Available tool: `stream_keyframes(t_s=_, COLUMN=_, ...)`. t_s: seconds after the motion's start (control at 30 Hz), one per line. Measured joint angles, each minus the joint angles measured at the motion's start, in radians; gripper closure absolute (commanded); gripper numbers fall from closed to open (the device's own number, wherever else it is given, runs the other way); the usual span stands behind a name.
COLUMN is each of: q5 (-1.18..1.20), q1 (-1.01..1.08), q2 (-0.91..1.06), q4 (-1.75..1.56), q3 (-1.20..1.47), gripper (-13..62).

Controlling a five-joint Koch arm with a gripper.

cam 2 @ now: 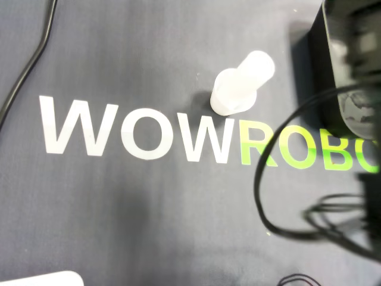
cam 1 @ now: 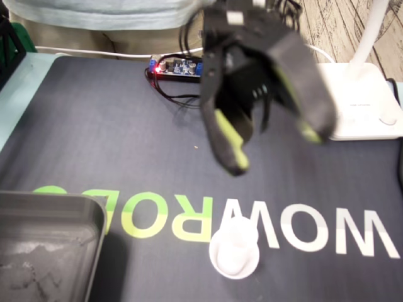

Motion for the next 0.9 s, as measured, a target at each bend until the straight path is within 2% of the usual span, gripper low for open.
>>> stream_keyframes(t_s=0.13, q5=0.302, q1=0.031, q2=0.087, q4=0.264, q3=0.028, gripper=19.2)
stream_keyframes(t_s=0.3, q5=0.502, q1=0.035, q2=0.189, q4=0.379, q3=0.29, gripper=18.5)
stream_keyframes(t_s=0.4, q5=0.551, q1=0.038, q2=0.189, q4=0.379, q3=0.373, gripper=15.6)
stream_keyframes(t_s=0.9, q5=0.561, q1=0.124, q2=0.189, q4=0.284, q3=0.698, gripper=15.1)
